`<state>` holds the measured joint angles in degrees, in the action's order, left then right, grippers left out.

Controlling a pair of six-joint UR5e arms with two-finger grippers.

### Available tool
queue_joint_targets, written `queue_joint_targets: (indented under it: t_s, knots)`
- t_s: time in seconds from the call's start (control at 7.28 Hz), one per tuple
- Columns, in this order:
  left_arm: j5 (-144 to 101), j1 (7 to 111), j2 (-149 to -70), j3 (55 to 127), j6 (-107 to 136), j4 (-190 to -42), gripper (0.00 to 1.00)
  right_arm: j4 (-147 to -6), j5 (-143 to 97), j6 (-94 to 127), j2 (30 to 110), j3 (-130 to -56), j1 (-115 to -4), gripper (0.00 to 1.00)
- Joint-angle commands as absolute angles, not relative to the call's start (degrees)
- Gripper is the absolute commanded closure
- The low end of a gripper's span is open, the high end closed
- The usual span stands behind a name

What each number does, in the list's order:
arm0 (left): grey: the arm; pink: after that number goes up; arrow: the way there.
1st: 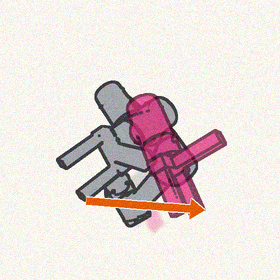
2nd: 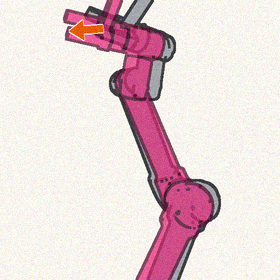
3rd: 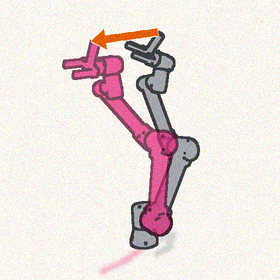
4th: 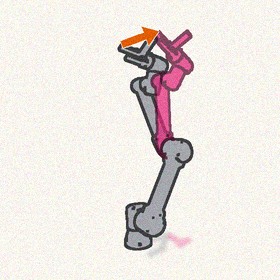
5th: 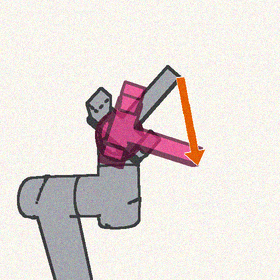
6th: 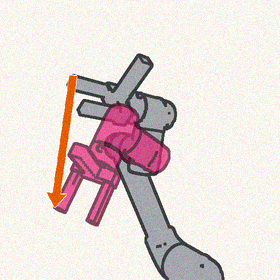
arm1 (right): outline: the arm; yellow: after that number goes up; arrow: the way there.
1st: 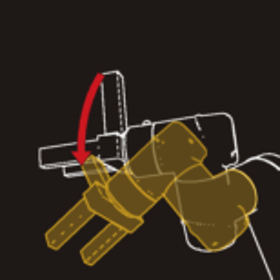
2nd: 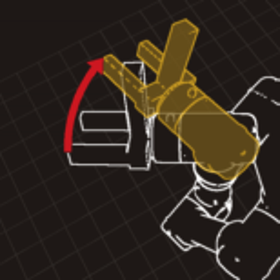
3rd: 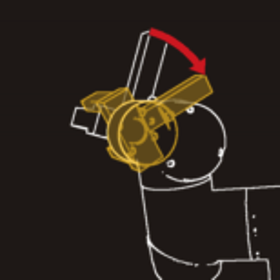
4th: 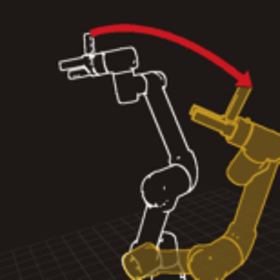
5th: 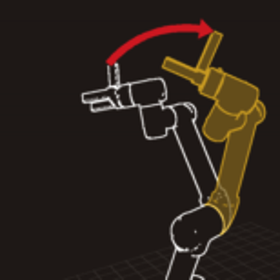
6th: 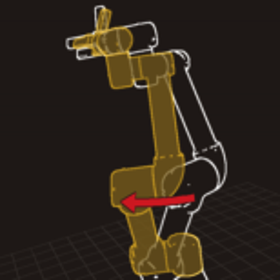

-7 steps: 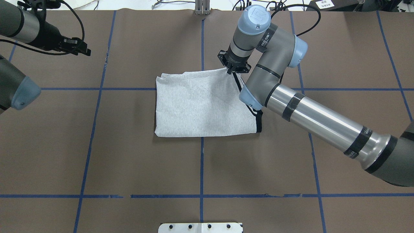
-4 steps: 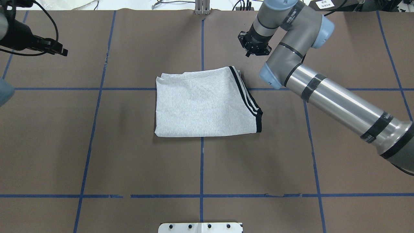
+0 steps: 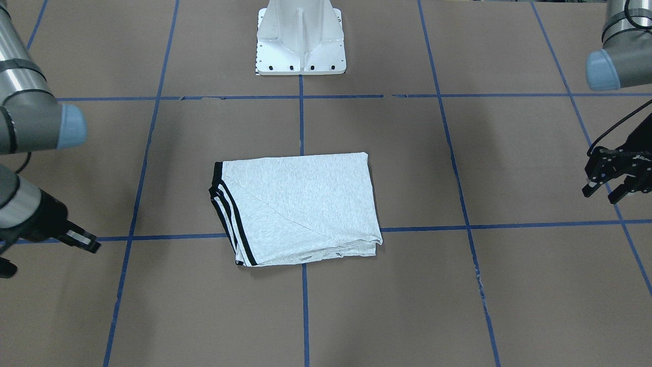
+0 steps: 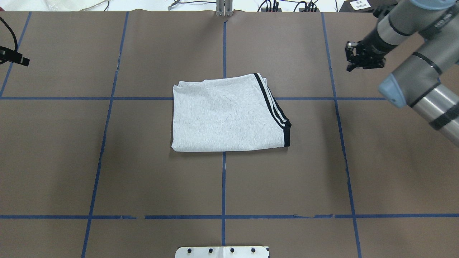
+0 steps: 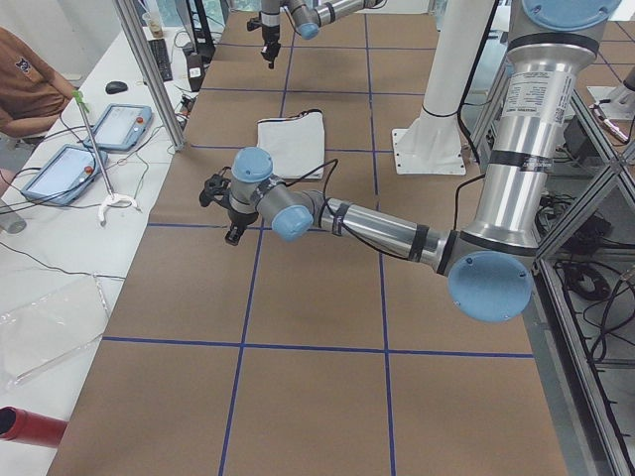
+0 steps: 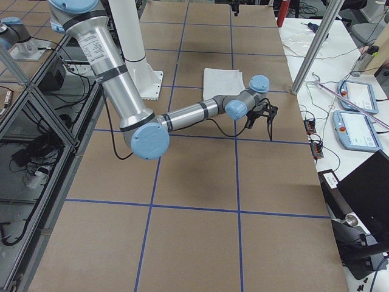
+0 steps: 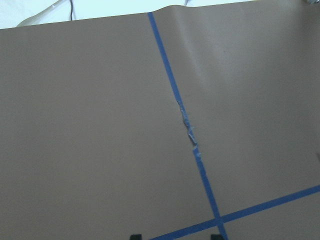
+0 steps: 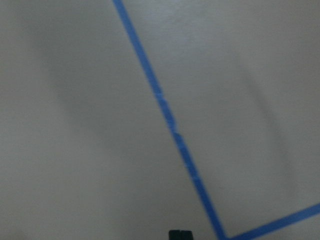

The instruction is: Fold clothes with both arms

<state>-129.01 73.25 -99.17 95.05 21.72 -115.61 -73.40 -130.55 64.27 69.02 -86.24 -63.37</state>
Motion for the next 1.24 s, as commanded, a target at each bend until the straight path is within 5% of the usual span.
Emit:
queue_joint_targets:
  t_s: [0.0, 0.55, 0.82, 1.1]
  knots:
    - [-129.1, 78.3, -99.0, 95.9, 10.2, -105.2, 0.43, -85.4, -134.5, 41.7, 83.2, -100.2, -71.2, 1.00]
    - [-135.0, 87.5, -98.2, 92.0, -1.0, -97.9, 0.37, -94.1, -134.4, 6.3, 95.8, -103.6, -83.6, 1.00]
    - [-135.4, 87.5, -95.7, 92.3, -4.2, -98.4, 0.00, -96.1, -134.4, 6.2, 95.8, -104.0, -83.8, 0.01]
    - [-135.3, 87.5, -94.7, 93.2, -3.6, -98.3, 0.00, -96.0, -136.0, 6.4, 95.9, -104.3, -83.8, 0.00]
